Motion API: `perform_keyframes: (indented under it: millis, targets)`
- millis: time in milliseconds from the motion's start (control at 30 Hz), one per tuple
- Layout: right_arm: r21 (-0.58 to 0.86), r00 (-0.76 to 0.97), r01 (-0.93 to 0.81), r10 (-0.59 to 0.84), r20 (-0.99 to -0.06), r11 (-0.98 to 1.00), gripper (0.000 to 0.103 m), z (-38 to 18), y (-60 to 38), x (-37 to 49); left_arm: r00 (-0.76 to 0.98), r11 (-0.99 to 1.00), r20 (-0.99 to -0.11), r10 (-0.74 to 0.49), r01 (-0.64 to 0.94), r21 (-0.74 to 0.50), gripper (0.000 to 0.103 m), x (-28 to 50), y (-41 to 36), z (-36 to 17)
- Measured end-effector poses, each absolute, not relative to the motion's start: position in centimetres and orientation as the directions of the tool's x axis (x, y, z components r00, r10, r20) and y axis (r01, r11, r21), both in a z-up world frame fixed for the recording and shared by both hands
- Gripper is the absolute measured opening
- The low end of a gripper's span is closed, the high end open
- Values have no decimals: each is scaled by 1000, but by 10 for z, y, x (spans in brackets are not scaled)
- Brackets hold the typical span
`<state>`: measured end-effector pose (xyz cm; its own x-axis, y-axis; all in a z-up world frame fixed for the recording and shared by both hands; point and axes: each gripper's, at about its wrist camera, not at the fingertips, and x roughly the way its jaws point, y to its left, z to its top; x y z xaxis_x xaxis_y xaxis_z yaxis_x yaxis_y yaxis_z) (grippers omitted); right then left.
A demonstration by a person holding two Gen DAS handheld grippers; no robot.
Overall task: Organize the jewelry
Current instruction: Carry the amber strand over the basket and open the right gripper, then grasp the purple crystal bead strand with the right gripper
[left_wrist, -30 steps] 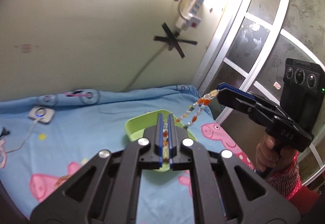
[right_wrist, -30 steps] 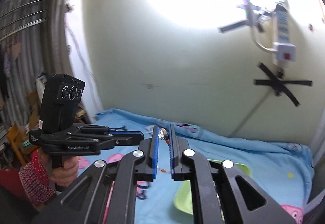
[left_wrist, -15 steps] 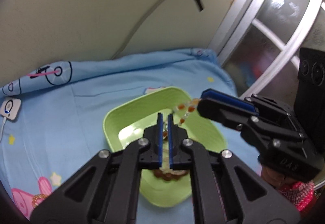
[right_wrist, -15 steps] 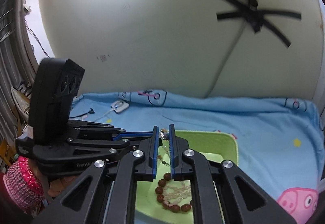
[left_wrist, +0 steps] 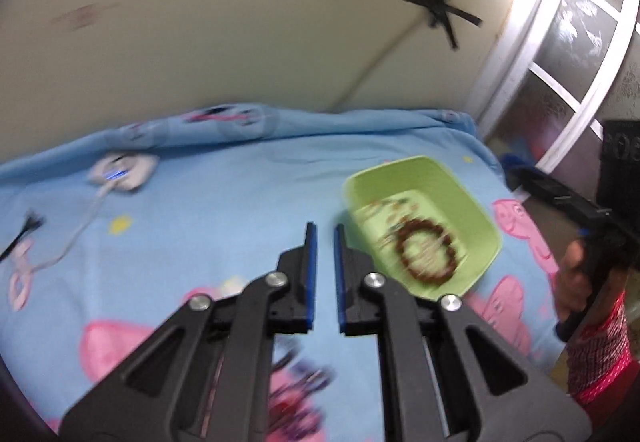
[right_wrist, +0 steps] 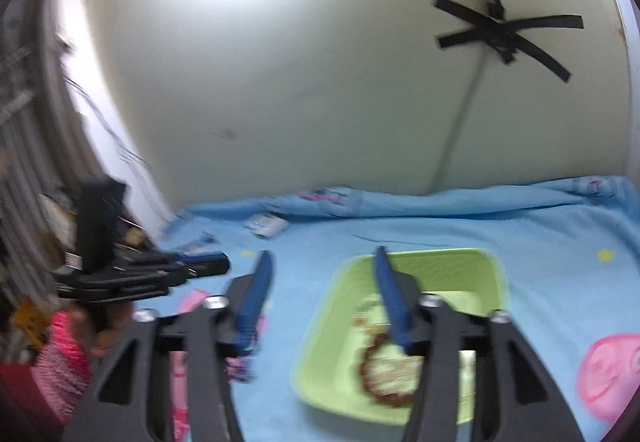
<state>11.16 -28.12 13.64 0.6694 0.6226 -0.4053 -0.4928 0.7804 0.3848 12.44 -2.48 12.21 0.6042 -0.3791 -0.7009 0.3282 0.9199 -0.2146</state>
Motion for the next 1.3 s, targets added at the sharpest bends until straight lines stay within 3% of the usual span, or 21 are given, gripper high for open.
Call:
perform_keyframes:
  millis: [67,167,233,300,433,567,600,633,767,900,933,1000,1300]
  targets:
    - [408,634,-556,687,-355,725,52,132,-271,92,615,939,-713,-336,276,-205,7,104,9,111]
    - [360,552,-631,723,-414,688,49,120,-239,75,598,952,-742,-304,222,-211,7,79,41,90]
    - [292,508,-668,706,-494,684,27,103,-208,68,578,950,-754,-312,211,-231,7,63,56,74]
    - [223,455,-692,655,-603,686,17,79,-176,66,566,946,-758,-324,216,-242,7,49,60,62]
    - [173,400,-691,570,-718,702,17,37,-138,77,552,933,-753,-359,222,-282,7,22,67,43]
    - [159,361,-693,529,-768,704,17,9,-115,84,539,921,-748,-388,239,-306,7,6,69,34]
    - [147,375,-695,530,-761,704,17,8,-113,84,536,920,-747,-393,243,-309,7,4,68,34]
    - [120,382,-707,520,-764,697,1,8,-109,81,535,918,-746,-396,249,-309,7,1,68,33]
    - [131,374,-716,535,-757,686,0,16,-107,73,537,916,-743,-400,261,-305,7,-3,64,32]
    - [172,411,-718,611,-677,675,0,57,-117,64,554,912,-725,-409,265,-312,8,-3,61,39]
    - [180,423,-721,631,-650,669,0,71,-121,61,557,911,-721,-412,270,-312,12,-3,59,42]
    - [198,429,-727,660,-616,657,0,89,-124,58,571,908,-707,-418,291,-302,37,-3,52,49]
    - [228,481,-731,723,-496,643,0,148,-144,44,595,887,-680,-428,422,-188,41,8,-6,70]
